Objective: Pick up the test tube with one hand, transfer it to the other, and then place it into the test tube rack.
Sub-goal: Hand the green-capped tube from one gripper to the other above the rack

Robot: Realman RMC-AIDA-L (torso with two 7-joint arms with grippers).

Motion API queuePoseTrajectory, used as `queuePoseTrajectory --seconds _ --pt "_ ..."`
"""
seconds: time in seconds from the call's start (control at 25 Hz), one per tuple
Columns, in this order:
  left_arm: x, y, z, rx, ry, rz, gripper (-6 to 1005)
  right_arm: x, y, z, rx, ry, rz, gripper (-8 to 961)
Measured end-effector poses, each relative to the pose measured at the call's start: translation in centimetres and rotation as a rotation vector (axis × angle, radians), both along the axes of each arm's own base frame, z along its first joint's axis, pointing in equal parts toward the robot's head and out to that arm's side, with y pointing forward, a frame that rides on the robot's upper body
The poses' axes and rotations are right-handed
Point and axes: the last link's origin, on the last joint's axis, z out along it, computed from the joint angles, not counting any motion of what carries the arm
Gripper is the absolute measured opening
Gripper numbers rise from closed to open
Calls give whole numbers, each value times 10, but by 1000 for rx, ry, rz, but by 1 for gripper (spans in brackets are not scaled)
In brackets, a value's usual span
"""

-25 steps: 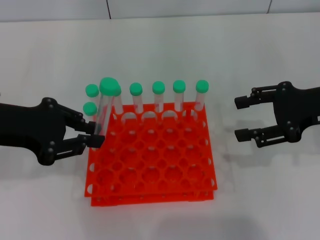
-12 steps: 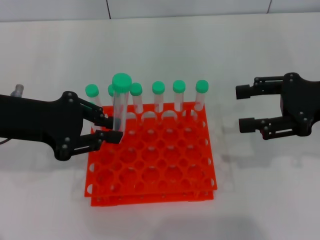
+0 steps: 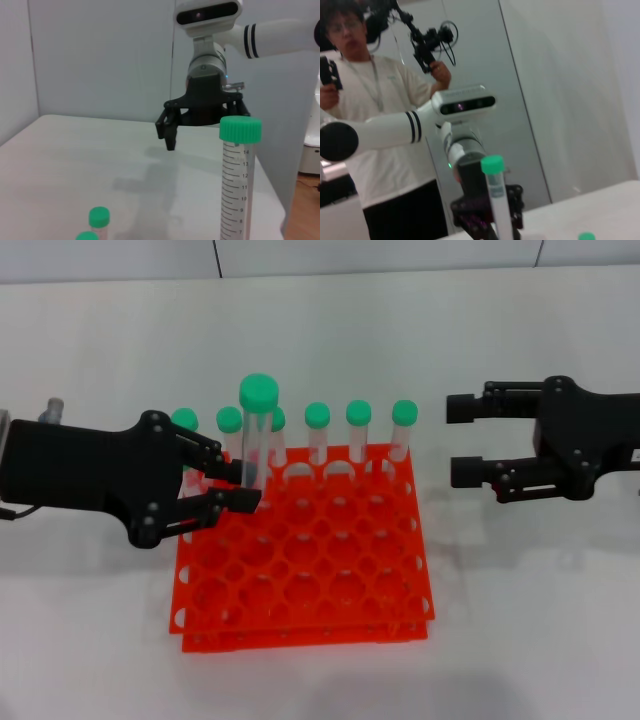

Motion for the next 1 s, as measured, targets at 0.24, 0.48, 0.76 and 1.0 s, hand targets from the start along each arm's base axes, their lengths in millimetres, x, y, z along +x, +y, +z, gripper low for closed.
queuePoseTrajectory --seconds 0.24,0.48,0.76,1.0 --pt "4 5 -9 20 10 -4 213 -7 4 -10 -16 37 10 743" --pt "12 8 -22 -15 25 -23 215 -10 9 -20 -3 66 10 742" --pt "15 11 -27 -25 26 -19 217 -16 8 -33 -6 67 48 741" --pt "15 14 -30 -15 44 -20 218 -21 10 -41 6 78 49 737"
